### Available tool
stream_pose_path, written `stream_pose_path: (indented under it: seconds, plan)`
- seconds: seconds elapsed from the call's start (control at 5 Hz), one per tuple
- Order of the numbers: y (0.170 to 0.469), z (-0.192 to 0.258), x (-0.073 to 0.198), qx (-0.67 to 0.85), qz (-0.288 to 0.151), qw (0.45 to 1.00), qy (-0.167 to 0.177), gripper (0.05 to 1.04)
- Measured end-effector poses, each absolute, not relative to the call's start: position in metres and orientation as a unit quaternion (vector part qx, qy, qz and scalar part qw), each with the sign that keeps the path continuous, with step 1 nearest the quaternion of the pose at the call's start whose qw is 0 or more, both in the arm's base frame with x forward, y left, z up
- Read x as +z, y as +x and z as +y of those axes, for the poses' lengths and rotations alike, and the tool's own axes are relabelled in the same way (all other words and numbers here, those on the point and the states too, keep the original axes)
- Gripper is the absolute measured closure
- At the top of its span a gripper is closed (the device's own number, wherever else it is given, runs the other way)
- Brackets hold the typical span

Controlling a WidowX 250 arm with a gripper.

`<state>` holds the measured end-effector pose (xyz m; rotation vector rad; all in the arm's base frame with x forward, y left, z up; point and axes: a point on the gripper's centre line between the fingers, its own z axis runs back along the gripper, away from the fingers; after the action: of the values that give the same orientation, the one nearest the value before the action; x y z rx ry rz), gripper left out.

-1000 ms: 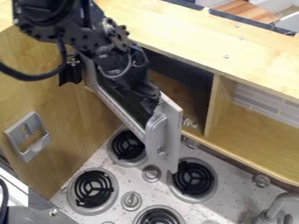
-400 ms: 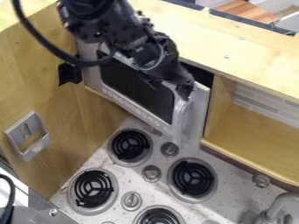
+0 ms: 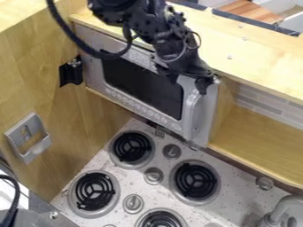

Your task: Close microwave

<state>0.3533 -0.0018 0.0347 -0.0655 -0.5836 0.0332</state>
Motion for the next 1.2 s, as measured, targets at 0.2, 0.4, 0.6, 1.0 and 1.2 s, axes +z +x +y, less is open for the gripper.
stream_pose_path:
  seconds: [0.2, 0.4, 0.6, 1.0, 1.2]
  plan:
    - [0.364, -0.006, 0.036, 0.026, -0.288, 0.957, -0.032, 0.085]
    - [0.367, -0.009, 0.029, 0.026, -0.274, 0.961, -0.024, 0.085]
    - [0.367, -0.010, 0.029, 0.027, -0.270, 0.962, -0.018, 0.085]
    - [0.358, 0.003, 0.068, 0.048, -0.285, 0.957, -0.006, 0.085]
    - [0.331, 0.028, 0.086, 0.072, -0.289, 0.954, 0.027, 0.085]
